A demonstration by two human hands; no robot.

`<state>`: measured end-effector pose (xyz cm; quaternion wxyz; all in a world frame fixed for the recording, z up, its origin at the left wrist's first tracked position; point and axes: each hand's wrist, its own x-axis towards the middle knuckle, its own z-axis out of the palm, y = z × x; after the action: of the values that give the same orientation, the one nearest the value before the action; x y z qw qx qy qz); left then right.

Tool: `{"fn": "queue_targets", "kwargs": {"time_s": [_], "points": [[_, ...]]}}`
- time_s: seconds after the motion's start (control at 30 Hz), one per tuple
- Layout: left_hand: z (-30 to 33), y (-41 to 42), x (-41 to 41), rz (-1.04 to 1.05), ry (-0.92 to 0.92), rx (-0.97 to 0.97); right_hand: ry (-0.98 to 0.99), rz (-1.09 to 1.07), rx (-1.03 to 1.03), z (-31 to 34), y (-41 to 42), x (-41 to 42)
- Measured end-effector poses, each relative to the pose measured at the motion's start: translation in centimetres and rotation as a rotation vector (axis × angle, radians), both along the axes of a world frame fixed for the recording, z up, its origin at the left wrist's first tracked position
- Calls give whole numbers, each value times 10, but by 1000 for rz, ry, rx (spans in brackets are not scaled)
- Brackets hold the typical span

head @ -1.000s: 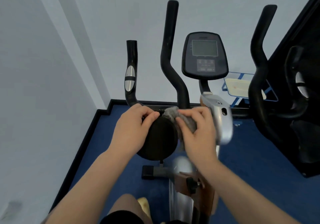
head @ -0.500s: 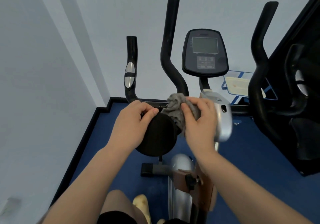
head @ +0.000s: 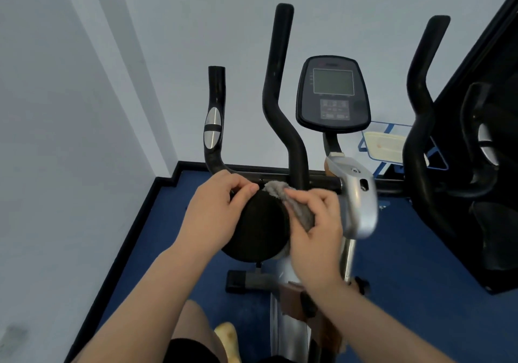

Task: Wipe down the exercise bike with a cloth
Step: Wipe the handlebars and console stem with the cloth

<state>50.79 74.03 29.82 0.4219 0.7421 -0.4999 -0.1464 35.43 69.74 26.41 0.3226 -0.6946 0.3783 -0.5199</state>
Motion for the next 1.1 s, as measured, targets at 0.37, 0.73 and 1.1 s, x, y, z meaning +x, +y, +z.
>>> {"fn": "queue_targets", "kwargs": {"time_s": [0.37, 0.73, 1.1], "points": [[0, 0, -3, 8, -10, -40, 47, -24, -18, 9, -22, -7], [-5, 1, -4, 75, -26, -17, 88, -35, -2, 19, -38, -7], [-5, 0, -4, 88, 30, -26, 79, 67, 198, 21, -22, -13]]}}
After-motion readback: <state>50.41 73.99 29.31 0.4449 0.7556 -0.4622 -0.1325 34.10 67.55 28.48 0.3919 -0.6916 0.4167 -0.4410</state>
